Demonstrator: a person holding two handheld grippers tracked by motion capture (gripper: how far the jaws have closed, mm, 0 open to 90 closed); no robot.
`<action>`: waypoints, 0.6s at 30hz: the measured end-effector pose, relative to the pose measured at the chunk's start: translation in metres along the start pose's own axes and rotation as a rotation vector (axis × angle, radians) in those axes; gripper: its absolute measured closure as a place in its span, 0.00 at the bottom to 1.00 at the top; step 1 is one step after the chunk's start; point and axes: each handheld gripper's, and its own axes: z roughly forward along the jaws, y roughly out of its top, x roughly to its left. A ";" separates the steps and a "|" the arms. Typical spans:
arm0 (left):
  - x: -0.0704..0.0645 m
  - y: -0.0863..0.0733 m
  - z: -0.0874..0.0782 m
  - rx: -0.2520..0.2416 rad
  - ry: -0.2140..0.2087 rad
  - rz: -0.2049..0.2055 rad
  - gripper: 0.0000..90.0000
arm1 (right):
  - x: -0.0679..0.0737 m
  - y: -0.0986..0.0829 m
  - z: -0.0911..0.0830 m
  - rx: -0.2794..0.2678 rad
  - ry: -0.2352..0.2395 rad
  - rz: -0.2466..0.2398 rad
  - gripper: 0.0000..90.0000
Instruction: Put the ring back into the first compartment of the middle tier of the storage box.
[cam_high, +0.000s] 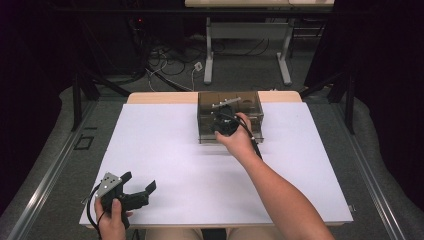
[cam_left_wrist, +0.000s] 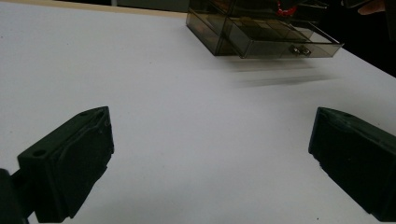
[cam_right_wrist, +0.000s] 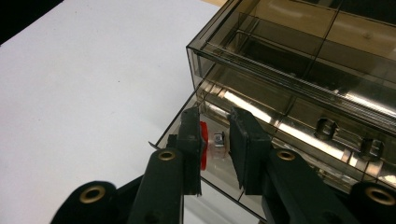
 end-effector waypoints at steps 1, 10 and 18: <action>0.000 0.000 0.000 0.000 0.000 0.000 0.00 | 0.000 0.000 0.001 0.004 0.002 -0.002 0.83; 0.000 0.000 0.000 0.002 -0.002 0.001 0.00 | -0.002 -0.002 0.009 0.006 0.024 -0.007 0.83; 0.001 0.000 0.000 0.003 -0.002 -0.001 0.00 | -0.003 -0.004 0.017 0.021 0.022 -0.026 0.83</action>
